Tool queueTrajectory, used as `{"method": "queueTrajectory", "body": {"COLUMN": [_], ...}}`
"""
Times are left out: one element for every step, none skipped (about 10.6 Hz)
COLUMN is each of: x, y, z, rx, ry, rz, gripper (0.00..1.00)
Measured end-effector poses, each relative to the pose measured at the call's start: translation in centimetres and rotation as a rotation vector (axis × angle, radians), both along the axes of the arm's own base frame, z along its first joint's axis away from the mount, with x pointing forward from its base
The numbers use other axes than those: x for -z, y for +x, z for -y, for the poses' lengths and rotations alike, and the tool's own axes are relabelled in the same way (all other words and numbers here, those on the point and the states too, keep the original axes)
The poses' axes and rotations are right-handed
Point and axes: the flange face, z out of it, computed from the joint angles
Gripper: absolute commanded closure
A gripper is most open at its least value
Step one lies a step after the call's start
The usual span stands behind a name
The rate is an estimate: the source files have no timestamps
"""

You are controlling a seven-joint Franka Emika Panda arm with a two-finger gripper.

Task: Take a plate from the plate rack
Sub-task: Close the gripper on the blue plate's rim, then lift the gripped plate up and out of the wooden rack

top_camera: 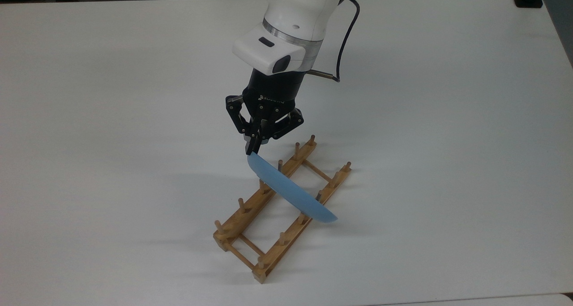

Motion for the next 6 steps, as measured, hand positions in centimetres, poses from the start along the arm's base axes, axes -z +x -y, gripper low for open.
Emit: {"method": "queueTrajectory", "body": {"x": [-0.4, -0.9, -1.7, -2.8, -4.1, -5.5], "y": [0.1, 0.1, 0.1, 0.0, -0.3, -0.7], "z": [0.1, 0.3, 0.5, 0.8, 1.0, 1.2], "rx": [0.002, 0.005, 0.008, 0.011, 0.013, 0.015], "ry": [0.0, 0.001, 0.001, 0.003, 0.006, 0.009], "rz": [0.007, 0.017, 0.03, 0.047, 0.065, 0.084], "gripper": [1.0, 1.0, 1.0, 1.0, 1.0, 1.0]}}
